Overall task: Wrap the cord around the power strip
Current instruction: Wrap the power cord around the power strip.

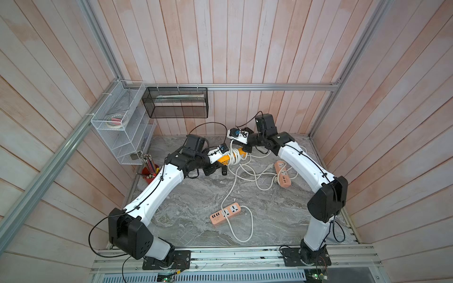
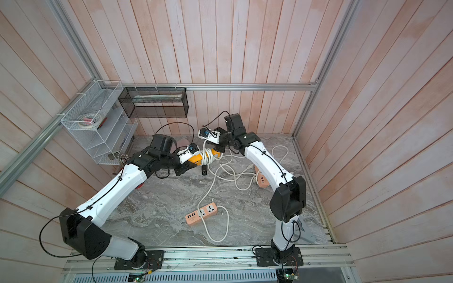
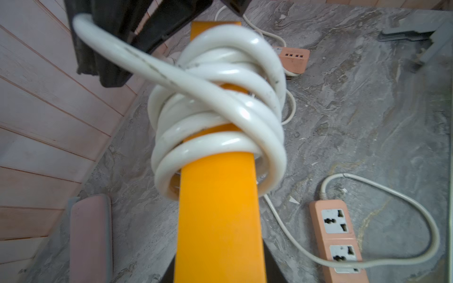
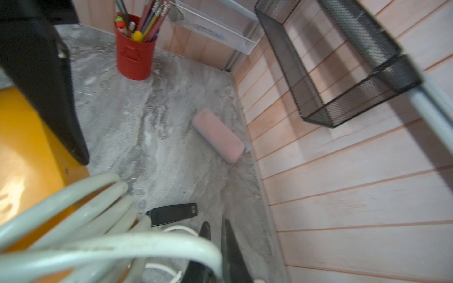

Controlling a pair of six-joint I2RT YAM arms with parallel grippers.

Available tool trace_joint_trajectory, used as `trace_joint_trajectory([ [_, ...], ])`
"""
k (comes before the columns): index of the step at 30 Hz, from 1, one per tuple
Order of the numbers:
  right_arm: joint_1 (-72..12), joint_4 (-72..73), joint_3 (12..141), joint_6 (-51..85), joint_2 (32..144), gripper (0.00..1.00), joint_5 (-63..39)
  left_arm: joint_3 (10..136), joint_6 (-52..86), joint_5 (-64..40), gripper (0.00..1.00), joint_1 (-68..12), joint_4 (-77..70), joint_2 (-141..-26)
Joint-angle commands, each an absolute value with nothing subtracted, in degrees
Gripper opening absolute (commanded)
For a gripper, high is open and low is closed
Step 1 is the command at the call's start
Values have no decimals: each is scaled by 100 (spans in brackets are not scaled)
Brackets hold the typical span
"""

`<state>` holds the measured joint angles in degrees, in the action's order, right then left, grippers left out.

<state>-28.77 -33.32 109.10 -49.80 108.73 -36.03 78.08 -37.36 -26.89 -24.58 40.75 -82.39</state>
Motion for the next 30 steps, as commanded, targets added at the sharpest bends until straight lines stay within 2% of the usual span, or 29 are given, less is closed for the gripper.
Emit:
trace_joint_trajectory([
  [1,-2268,-3482,11277,-4746,11242,0,-4010,7232,-4342,-4927,0,-2464,4783,-7518],
  [6,-2299,-3521,10881,-4167,11500,14,-5739,6374,-3206,-5151,0,-1848,3146,-7238],
  [9,-2300,-3028,10409,-3742,11525,24,-6225,5998,-2677,-5803,0,-1619,2565,-7208],
  [14,-2295,-2702,10059,-3480,11447,37,-6442,5604,-2482,-6120,0,-1492,2227,-7285],
  [22,-2200,-2983,10203,-3318,11458,46,-5970,5135,-1784,-6272,0,-1340,1197,-7367],
  [30,-2038,-1296,9230,-2253,10638,57,-5480,5052,-1230,-6318,0,-1195,635,-7493],
])
